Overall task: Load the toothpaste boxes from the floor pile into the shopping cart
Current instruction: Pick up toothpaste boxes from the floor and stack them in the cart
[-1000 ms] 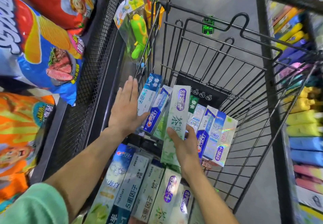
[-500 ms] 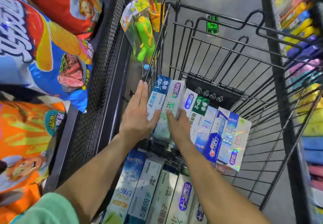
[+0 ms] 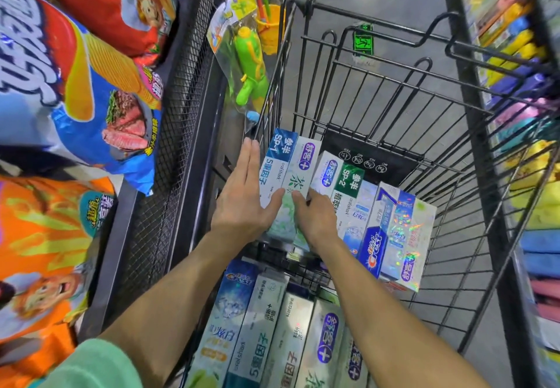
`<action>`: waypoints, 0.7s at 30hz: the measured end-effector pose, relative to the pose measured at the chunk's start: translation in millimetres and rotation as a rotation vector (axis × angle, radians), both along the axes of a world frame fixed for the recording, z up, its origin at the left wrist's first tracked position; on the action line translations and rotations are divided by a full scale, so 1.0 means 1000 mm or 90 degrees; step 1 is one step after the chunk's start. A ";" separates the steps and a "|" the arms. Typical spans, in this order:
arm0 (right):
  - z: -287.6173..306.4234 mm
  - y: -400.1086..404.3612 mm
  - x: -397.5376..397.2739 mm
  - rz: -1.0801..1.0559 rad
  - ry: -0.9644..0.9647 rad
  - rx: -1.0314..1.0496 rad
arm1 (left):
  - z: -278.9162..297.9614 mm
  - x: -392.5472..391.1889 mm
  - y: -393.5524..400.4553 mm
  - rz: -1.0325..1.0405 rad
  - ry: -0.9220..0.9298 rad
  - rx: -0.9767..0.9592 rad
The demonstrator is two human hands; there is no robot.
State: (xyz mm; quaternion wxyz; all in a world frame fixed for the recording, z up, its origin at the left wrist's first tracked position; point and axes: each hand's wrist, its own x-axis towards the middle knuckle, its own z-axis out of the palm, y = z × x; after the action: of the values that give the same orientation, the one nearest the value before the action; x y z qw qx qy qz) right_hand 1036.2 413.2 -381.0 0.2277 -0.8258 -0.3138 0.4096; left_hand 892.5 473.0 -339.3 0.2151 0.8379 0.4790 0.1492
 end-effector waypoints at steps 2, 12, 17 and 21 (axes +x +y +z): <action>0.001 -0.001 0.001 0.002 -0.009 -0.003 | 0.000 -0.001 -0.001 0.004 0.008 -0.006; 0.034 -0.024 0.014 0.139 -0.102 -0.039 | 0.003 0.002 -0.004 0.003 0.103 0.033; 0.083 -0.067 0.053 0.248 -0.190 -0.071 | 0.023 0.011 -0.013 -0.004 0.236 0.119; 0.130 -0.121 0.080 0.225 -0.301 -0.082 | 0.055 0.034 -0.027 -0.214 0.262 0.161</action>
State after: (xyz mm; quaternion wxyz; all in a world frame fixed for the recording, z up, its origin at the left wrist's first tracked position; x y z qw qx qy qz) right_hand 1115.9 291.8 -250.8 0.0207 -0.8437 -0.4699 0.2587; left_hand 926.0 445.9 -284.3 0.0290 0.9383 0.3447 -0.0035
